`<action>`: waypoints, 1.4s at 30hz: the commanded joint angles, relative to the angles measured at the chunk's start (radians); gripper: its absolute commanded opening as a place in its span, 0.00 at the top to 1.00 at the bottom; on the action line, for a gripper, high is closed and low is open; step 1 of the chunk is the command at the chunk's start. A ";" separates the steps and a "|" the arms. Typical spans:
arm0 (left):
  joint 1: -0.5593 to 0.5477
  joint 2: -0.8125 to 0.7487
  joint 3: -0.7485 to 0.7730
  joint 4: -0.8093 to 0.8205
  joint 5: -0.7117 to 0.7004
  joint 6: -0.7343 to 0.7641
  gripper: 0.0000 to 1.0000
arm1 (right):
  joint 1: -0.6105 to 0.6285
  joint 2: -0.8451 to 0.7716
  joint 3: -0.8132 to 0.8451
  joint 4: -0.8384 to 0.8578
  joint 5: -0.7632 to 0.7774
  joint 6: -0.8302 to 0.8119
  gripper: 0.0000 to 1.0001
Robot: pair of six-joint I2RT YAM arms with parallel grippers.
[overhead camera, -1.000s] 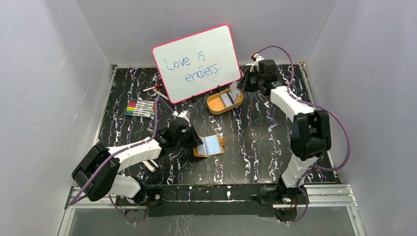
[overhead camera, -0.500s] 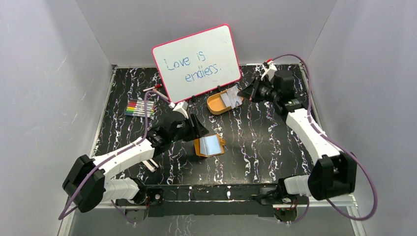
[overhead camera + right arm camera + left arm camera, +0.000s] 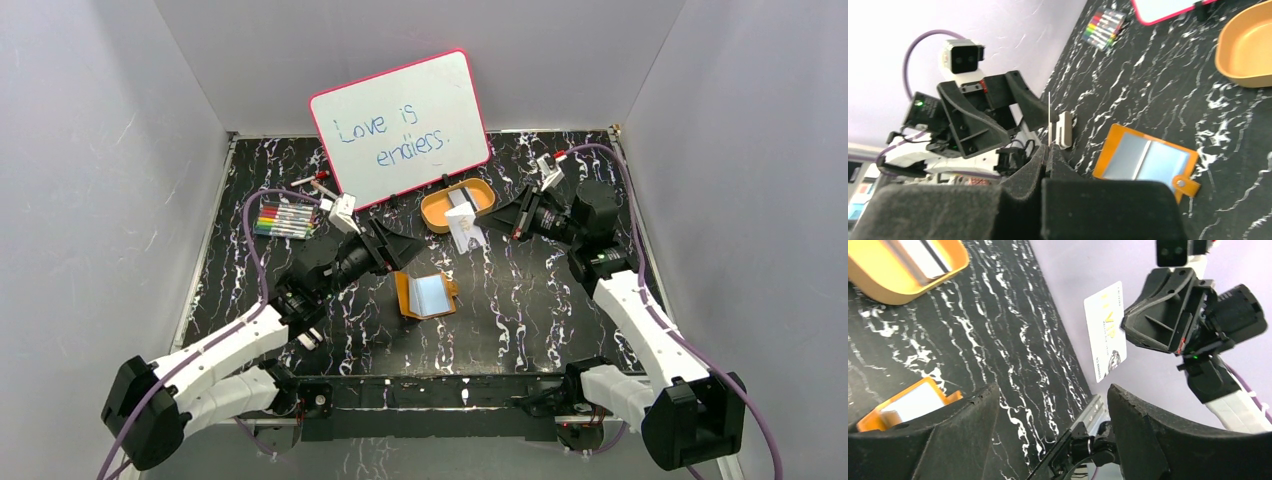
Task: Put the credit cards into the card holder
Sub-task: Pick up the credit card from the storage box.
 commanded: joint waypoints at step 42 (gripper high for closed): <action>0.003 0.123 -0.002 0.524 0.309 -0.079 1.00 | 0.154 0.030 0.002 0.185 -0.128 0.125 0.70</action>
